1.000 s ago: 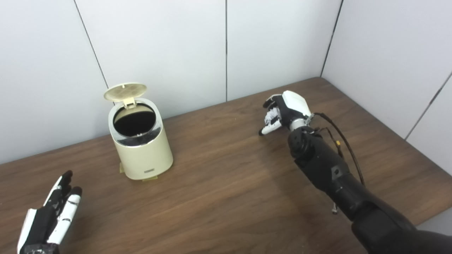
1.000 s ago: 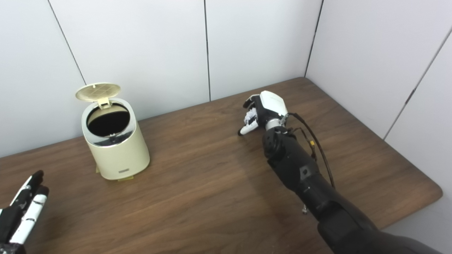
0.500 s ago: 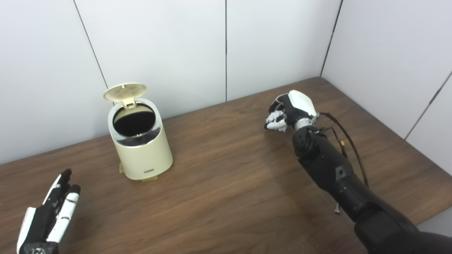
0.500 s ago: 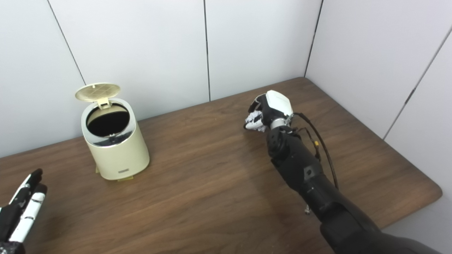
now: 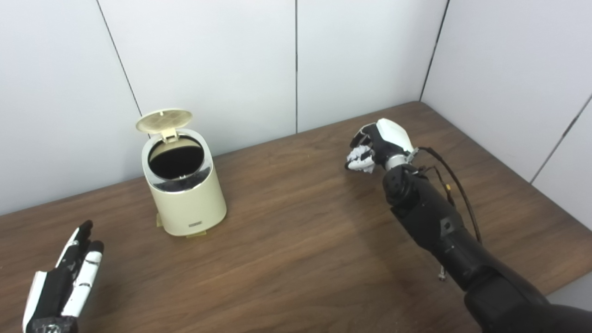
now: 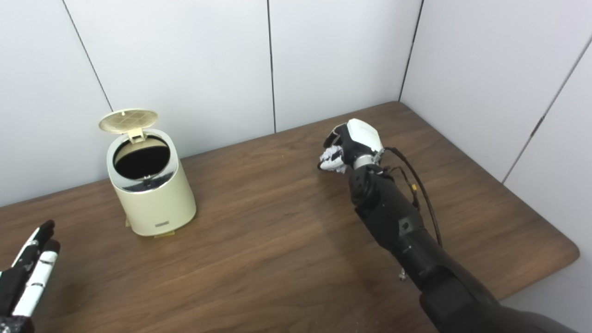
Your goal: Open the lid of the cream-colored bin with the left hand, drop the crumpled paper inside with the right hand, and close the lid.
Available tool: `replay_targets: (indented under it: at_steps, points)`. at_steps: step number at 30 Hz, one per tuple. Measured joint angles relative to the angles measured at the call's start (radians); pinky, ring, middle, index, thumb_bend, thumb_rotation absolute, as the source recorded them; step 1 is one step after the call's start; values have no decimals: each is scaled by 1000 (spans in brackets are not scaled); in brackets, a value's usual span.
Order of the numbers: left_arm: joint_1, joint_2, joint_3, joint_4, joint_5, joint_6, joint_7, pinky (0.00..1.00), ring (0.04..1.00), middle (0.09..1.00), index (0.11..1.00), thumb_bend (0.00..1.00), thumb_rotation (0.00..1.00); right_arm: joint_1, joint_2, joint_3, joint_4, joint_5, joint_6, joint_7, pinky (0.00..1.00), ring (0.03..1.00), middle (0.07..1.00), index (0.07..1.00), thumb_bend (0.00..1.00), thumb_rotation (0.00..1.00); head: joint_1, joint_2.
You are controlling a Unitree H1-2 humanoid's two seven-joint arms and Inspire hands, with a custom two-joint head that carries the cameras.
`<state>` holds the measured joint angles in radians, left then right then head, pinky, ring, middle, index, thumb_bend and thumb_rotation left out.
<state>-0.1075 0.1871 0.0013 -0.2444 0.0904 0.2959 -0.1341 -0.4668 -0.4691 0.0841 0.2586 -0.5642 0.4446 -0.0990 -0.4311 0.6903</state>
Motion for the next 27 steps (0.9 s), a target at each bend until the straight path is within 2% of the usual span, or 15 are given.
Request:
replay_targets:
  at_steps: [4,10,12,16,18,20,24,25,27]
  points:
    - [0,-2,-11,9,9,-14,6,1000,1000,1000,1000,481,786,0,1,-1,-59,-1,-19,-3,305,391,496,516,495,0,15,0]
    - [4,-3,-11,40,-1,-43,6,1000,1000,1000,1000,497,744,15,23,4,-161,-17,-20,-12,298,395,506,513,495,0,101,-11]
    - [4,-5,-11,43,-3,-52,6,1000,1000,1000,1000,517,746,15,34,22,-198,-42,-39,-20,301,390,506,513,495,0,107,-11]
    - [7,-6,-20,48,6,-54,8,1000,1000,1000,1000,563,762,14,50,73,-260,-91,-96,-22,301,379,500,518,494,0,204,-35]
    - [9,-8,-22,56,7,-56,9,1000,1000,1000,1000,569,773,12,63,93,-308,-108,-106,-11,308,380,499,510,495,0,225,-40]
    - [12,-13,-22,69,13,-59,16,1000,1000,1000,1000,573,778,2,86,115,-364,-133,-107,11,357,386,496,496,499,0,252,-41]
    - [25,-50,-20,70,27,-59,42,1000,1000,1000,1000,576,728,-30,121,153,-408,-176,-131,45,321,382,523,506,495,0,296,-48]
    - [26,-63,-15,70,25,-59,51,1000,1000,1000,1000,575,721,-37,124,163,-408,-190,-140,48,309,383,530,510,493,0,331,-52]
    - [27,-83,-6,70,25,-59,65,1000,1000,1000,1000,581,730,-44,131,170,-404,-207,-163,48,296,386,536,510,491,0,339,-54]
